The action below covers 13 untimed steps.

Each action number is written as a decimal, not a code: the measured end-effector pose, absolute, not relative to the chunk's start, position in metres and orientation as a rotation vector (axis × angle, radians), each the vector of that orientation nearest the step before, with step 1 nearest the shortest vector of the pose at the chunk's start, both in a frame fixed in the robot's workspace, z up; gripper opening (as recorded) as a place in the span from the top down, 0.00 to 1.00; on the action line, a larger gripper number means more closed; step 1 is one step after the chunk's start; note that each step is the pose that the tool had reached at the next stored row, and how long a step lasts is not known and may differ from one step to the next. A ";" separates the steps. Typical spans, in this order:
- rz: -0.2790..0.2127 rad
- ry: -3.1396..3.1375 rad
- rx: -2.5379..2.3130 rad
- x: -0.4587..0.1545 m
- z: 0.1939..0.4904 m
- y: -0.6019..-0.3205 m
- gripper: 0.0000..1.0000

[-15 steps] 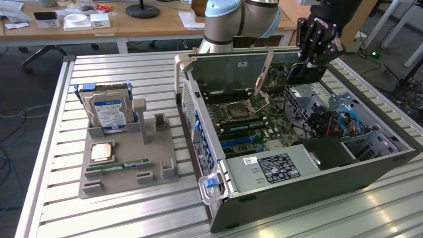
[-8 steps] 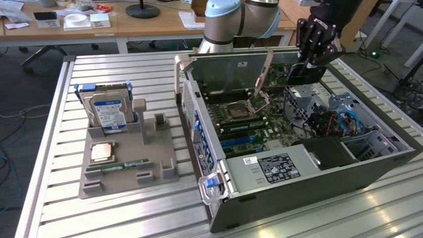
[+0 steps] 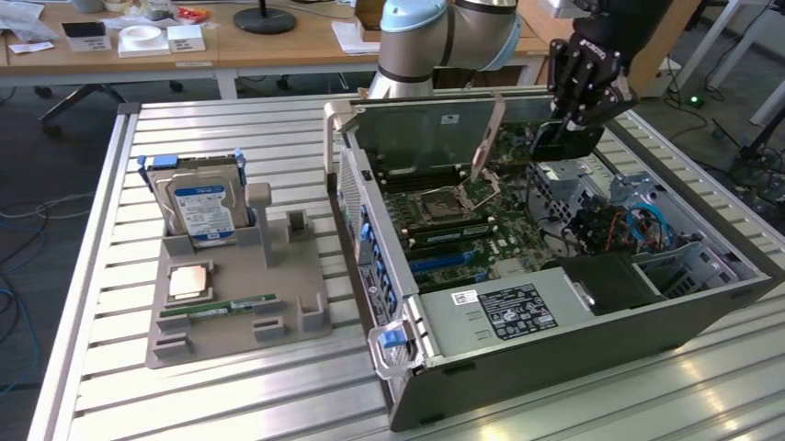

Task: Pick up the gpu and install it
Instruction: 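Insert the gpu into the slot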

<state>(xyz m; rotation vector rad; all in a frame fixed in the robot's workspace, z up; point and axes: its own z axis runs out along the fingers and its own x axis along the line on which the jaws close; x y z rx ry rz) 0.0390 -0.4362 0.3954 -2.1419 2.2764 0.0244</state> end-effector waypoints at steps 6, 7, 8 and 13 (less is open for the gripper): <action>0.025 2.276 -2.142 0.039 0.394 -0.436 0.74; 0.025 2.276 -2.142 0.039 0.394 -0.436 0.74; 0.025 2.276 -2.142 0.039 0.393 -0.436 0.74; 0.024 2.276 -2.142 0.039 0.388 -0.436 0.74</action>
